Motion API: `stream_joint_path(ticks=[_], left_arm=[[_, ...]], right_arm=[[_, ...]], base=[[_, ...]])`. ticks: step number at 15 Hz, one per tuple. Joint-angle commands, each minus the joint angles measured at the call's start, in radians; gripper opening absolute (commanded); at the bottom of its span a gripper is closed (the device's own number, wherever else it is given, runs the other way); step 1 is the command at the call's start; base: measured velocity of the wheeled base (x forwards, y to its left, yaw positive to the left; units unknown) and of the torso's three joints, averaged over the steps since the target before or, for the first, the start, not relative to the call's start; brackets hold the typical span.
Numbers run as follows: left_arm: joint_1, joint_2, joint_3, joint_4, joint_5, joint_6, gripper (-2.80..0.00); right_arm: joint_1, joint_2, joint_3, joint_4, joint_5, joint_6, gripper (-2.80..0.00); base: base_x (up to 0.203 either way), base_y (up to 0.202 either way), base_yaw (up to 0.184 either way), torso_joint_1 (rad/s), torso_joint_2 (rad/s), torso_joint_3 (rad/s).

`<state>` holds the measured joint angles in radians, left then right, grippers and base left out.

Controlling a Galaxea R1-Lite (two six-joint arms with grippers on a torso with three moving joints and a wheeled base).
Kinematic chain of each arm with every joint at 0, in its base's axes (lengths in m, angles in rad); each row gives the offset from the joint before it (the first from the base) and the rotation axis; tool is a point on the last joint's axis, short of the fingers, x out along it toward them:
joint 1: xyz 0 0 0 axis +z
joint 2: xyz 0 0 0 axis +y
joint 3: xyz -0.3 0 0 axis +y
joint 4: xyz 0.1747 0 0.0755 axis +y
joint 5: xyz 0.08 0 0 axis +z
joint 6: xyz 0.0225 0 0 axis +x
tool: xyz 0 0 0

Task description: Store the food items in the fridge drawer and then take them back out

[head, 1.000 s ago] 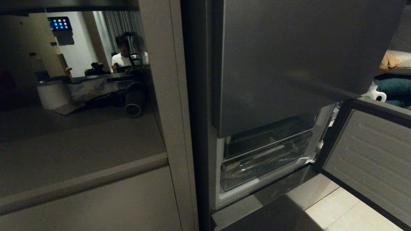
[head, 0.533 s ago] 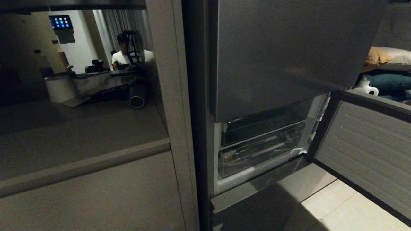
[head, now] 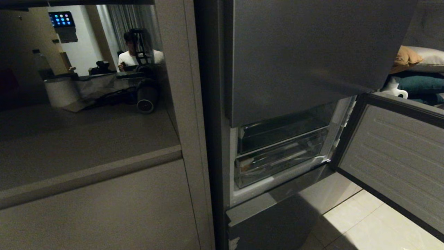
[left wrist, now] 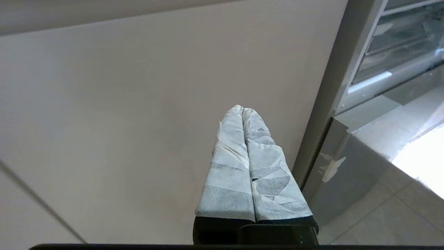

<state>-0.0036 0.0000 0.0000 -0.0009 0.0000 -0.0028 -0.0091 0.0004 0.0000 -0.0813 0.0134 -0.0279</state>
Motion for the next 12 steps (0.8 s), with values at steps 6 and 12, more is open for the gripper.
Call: stream_joint_path(ticks=[6,12], left_arm=[[0.001,0.002,0.0,-0.001,0.0,0.0,-2.8],[0.001,0.002,0.0,-0.001,0.0,-0.001,-2.8]], right_arm=[[0.0,-0.003,0.031,0.0,0.0,0.0,-2.8],[0.0,-0.003,0.031,-0.002,0.002,0.0,-2.8]], base=[[0.001,0.007,-0.121,0.004,0.0,0.001],[-0.002,0.007,-0.162,0.001,0.0,0.001]])
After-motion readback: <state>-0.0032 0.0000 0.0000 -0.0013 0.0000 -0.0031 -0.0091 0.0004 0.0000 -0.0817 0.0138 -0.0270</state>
